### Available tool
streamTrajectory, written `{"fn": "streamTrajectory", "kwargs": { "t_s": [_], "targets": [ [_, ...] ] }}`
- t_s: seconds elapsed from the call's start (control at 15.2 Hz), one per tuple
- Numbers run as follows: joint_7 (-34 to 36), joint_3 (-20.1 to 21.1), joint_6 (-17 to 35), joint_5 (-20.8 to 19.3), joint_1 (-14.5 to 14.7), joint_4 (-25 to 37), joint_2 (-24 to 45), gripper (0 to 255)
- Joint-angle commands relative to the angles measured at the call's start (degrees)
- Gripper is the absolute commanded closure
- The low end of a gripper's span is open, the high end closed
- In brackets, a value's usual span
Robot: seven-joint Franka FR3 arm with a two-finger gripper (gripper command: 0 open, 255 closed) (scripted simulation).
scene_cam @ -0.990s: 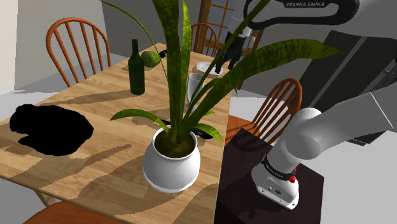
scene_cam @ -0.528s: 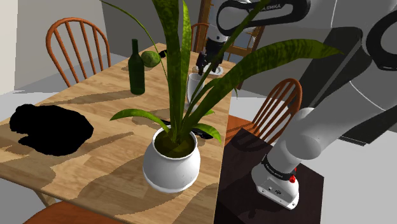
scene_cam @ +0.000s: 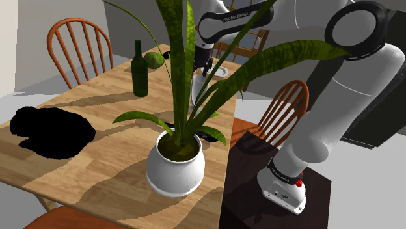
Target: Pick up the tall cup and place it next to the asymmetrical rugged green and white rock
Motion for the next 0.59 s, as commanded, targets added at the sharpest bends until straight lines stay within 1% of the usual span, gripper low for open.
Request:
{"fn": "streamTrajectory", "kwargs": {
  "t_s": [0.0, 0.33, 0.53],
  "targets": [
    [0.2, 0.1, 1.5, 0.1, 0.1, -0.2, 1.4, 0],
    [0.1, 0.0, 5.1, 0.2, 0.0, -2.2, 2.9, 0],
    [0.1, 0.0, 5.6, 0.3, 0.0, -2.5, 3.1, 0]
  ]
}}
